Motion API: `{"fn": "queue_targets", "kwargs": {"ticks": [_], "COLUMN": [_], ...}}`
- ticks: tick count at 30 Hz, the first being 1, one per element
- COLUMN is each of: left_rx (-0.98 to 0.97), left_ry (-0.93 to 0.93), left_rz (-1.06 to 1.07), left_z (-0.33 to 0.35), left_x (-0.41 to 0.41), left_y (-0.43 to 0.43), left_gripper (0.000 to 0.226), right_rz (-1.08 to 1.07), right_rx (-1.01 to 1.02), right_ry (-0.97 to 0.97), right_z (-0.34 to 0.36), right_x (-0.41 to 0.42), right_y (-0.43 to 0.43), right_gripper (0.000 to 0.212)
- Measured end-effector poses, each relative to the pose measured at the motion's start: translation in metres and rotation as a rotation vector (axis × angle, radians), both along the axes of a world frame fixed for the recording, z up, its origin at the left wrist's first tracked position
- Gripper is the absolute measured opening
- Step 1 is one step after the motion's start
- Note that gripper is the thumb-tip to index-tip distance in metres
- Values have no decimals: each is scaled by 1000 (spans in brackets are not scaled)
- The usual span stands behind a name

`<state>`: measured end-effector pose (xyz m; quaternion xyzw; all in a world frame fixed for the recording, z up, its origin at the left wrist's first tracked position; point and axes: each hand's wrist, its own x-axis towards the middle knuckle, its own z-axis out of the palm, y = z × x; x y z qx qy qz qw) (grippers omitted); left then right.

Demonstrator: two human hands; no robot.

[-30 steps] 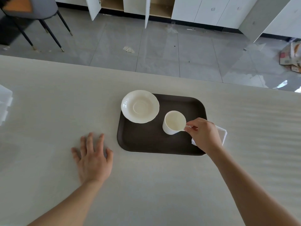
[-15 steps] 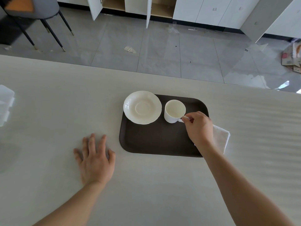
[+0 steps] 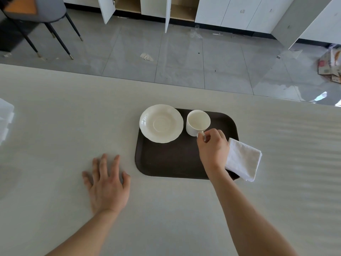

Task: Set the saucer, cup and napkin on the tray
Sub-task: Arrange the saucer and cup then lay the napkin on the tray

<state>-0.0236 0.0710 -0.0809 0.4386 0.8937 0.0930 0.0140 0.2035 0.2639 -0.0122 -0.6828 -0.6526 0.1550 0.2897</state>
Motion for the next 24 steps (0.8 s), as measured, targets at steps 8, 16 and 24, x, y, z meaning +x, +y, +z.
{"fn": "queue_targets", "kwargs": {"ticks": [8, 16, 24], "left_rx": [-15, -28, -11], "left_ry": [-9, -12, -12], "left_rz": [1, 2, 1], "left_z": [5, 5, 4], "left_x": [1, 2, 2], "left_y": [0, 1, 0], "left_gripper": [60, 60, 60], "right_rz": [-51, -16, 17], "right_rx": [22, 3, 5], "right_ry": [60, 158, 163], "right_z": [-6, -7, -8], "right_x": [-4, -9, -10], "right_y": [3, -2, -3], "right_gripper": [28, 28, 26]}}
